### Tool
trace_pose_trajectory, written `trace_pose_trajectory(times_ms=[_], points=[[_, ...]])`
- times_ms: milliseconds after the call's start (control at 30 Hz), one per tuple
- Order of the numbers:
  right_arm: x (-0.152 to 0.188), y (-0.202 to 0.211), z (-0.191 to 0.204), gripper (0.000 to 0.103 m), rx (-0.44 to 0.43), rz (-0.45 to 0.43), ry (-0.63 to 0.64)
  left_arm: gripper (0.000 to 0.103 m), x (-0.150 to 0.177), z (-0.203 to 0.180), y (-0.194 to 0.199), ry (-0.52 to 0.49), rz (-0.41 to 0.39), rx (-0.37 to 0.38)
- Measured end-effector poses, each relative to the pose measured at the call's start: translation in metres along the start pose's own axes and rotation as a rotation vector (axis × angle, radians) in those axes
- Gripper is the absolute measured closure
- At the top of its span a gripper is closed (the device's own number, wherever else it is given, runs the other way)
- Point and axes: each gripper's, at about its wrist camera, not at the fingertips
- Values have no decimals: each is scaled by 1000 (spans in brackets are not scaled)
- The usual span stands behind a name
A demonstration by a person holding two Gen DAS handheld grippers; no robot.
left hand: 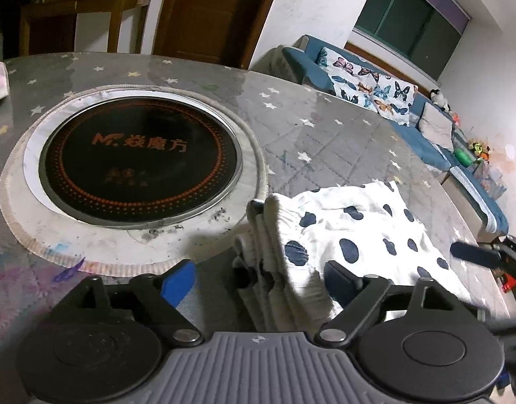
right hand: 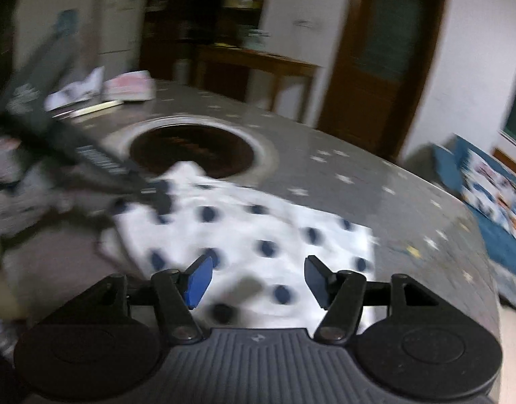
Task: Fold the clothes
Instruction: 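Open the right gripper and withdraw it from the folded pants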
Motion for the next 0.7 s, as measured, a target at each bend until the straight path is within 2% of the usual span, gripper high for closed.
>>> trace_pose_trajectory(times_ms=[133,300,533,700], points=[[-9,-4,32,41,-69,5,105,11,-1,-2,2,-11,3,-8],[-14,-18,65,41,-93,13,242,8,-2,-2,4,-16,6,-14],[-21,-33,97,41,-59,18,409,3,-10,7,12,27,-7,0],[-20,-43,109,43,-36,24,469,1,-10,16,11,88,13,38]])
Point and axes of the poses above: each gripper's, at about its wrist camera, not at the fingertips, and y roughly against the way its jaws point, z to its left, x to its underside, and after that the axes turned 6 degrees about z, right-handed
